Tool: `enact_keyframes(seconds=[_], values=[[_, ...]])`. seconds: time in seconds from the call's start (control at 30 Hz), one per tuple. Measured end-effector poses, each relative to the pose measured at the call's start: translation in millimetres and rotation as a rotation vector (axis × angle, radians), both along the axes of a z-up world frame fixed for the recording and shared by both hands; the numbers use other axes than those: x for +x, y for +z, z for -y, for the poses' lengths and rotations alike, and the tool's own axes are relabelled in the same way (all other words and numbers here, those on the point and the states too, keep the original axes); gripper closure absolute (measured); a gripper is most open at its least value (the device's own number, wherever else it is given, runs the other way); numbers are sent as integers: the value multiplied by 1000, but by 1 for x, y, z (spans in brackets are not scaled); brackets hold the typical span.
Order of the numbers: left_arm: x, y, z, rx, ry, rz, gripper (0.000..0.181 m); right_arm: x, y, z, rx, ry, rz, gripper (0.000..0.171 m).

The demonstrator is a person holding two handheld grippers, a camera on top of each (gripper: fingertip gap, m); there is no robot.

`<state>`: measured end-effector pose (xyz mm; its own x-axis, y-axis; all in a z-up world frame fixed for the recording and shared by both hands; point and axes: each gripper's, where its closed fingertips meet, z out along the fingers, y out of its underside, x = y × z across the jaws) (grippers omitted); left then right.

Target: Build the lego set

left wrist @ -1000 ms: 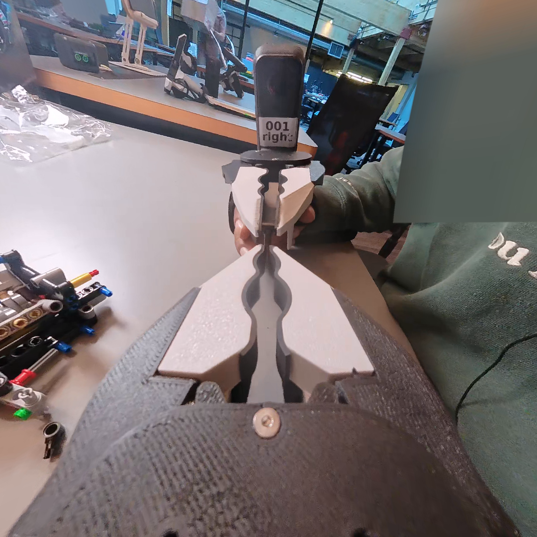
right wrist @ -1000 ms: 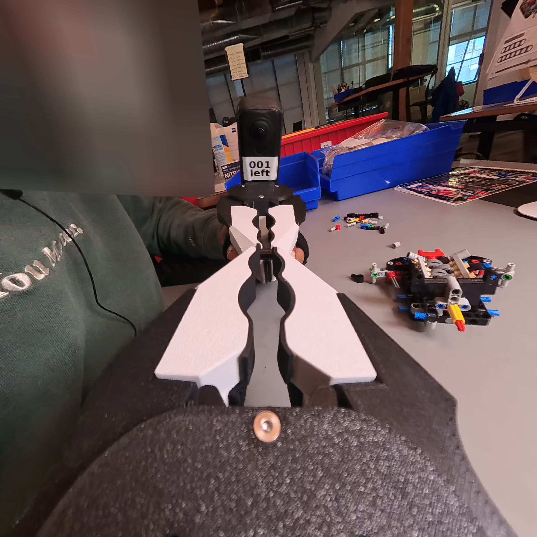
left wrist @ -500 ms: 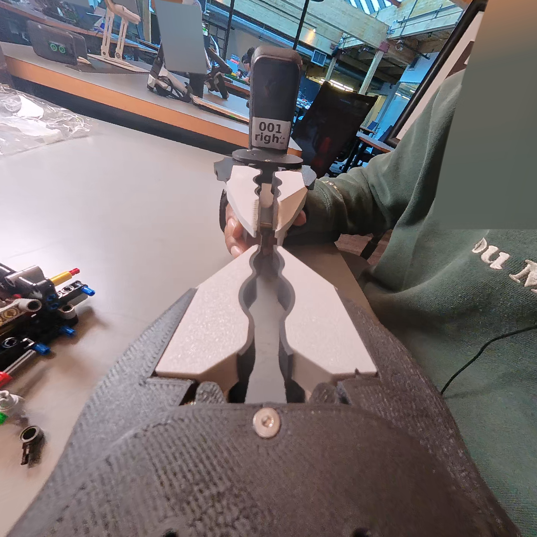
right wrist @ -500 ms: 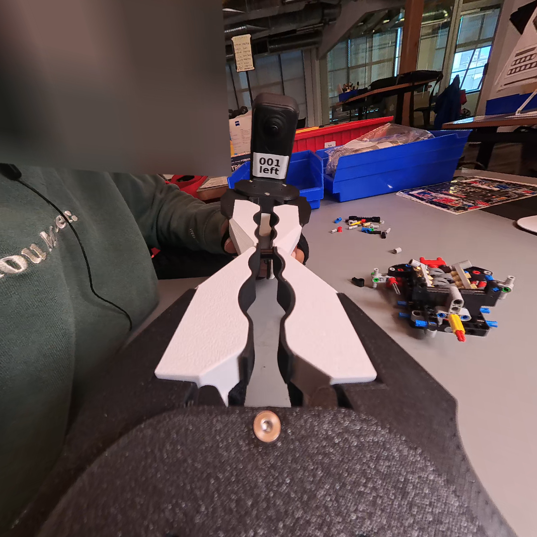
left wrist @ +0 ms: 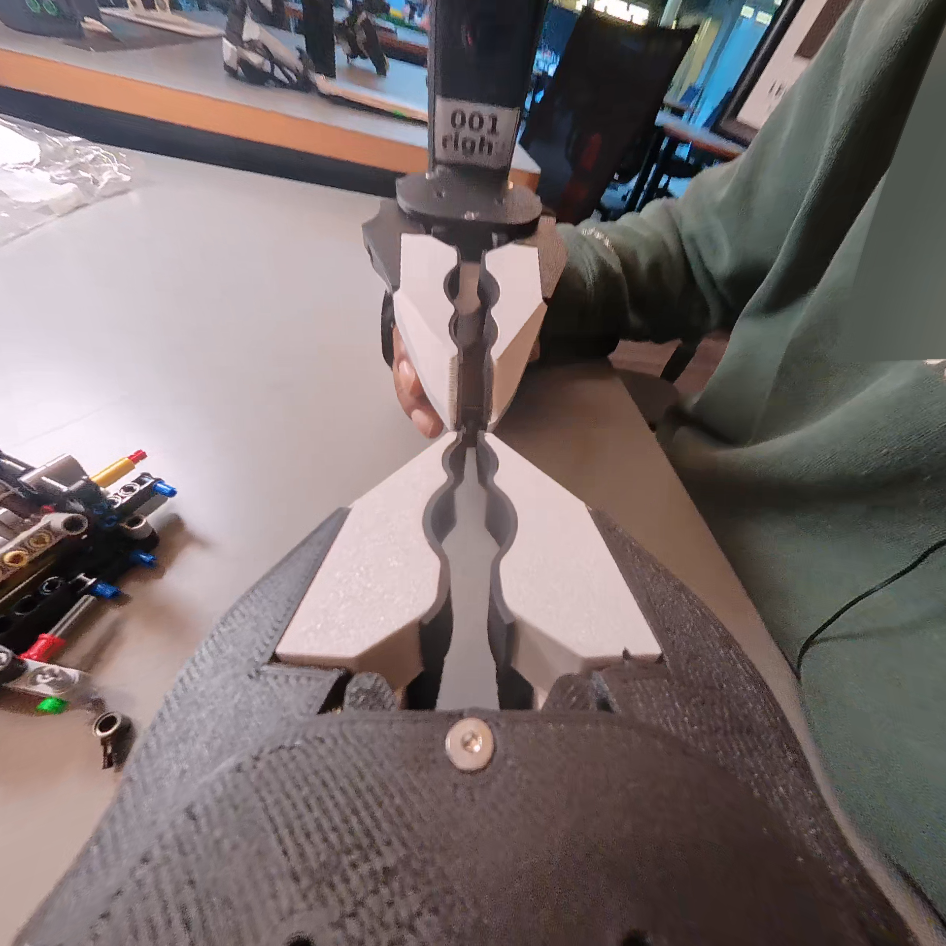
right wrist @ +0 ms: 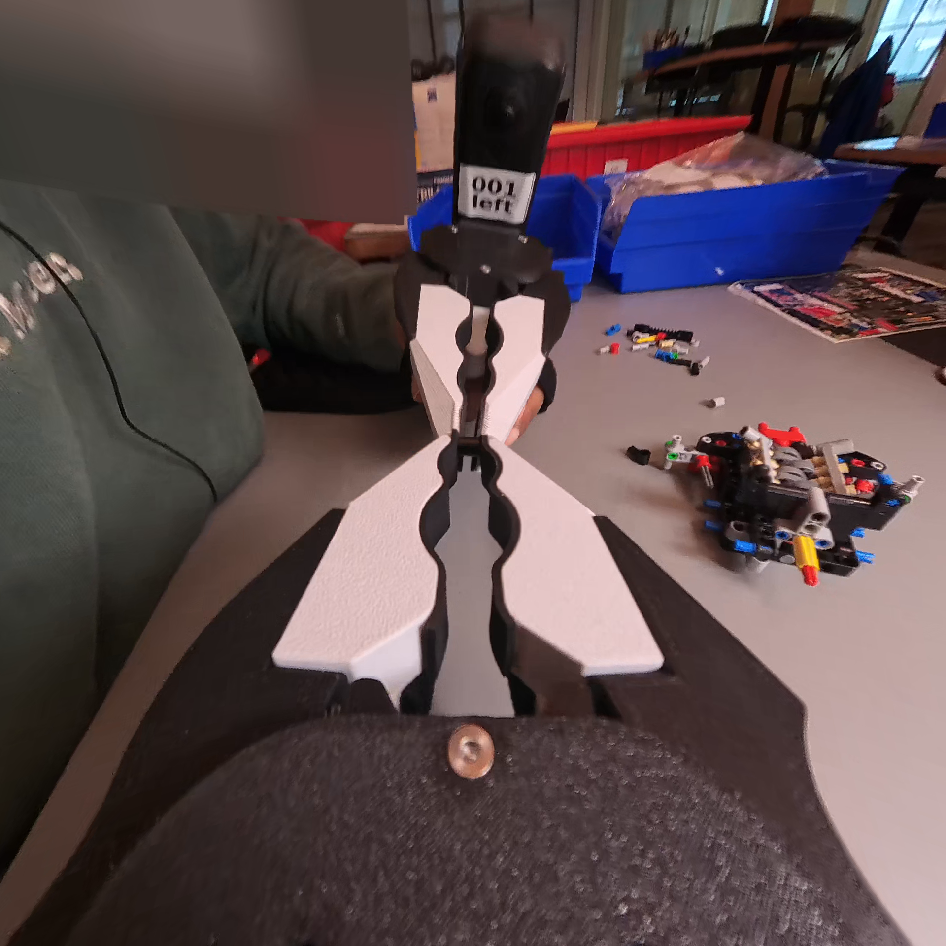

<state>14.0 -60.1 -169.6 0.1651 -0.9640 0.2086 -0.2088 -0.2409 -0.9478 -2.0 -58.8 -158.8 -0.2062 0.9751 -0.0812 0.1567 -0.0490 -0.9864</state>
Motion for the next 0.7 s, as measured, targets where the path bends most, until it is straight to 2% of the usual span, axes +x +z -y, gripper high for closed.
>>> enact_keyframes(seconds=[0.33,0.53,0.6,0.7], values=[[0,-21,9,124,1,-199,179,2,-22,10,235,34,254,165],[0,-21,6,151,32,-218,178,1,-23,8,298,24,352,165],[-8,-26,-3,132,69,-256,160,4,-25,0,310,19,404,165],[-25,-43,-19,123,123,-335,157,7,-37,-24,375,4,554,166]])
